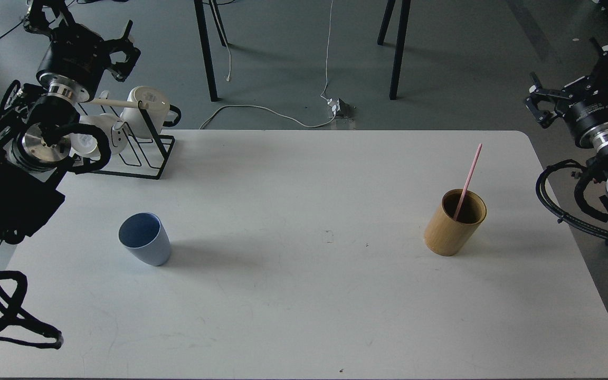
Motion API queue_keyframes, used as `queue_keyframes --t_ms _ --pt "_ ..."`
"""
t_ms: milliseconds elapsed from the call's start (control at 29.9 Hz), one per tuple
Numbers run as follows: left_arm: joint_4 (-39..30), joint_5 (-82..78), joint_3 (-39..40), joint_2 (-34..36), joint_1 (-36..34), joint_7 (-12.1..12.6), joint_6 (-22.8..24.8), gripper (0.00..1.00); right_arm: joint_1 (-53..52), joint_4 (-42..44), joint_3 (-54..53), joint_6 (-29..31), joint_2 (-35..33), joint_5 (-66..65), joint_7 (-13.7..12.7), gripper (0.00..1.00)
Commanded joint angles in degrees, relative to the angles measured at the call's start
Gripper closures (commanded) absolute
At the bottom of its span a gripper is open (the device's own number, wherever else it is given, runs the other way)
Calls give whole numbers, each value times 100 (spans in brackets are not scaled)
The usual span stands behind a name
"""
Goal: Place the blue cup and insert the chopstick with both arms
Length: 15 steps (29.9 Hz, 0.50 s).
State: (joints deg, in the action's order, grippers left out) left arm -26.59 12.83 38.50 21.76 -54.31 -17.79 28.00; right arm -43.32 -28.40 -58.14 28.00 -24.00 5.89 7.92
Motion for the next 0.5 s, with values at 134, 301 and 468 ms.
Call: queue_keyframes --t_ms 134,301,468 --pt "-22 0 -26 39 -27 -146 0 1 69 -95 -48 0 -8 0 8 0" --pt "-363 -149 -228 144 -36 -93 0 1 69 -104 -48 0 -52 0 8 0" --pt "-1207 -1754 -572 925 -211 -164 0 1 69 -95 -39 0 -96 -9 61 0"
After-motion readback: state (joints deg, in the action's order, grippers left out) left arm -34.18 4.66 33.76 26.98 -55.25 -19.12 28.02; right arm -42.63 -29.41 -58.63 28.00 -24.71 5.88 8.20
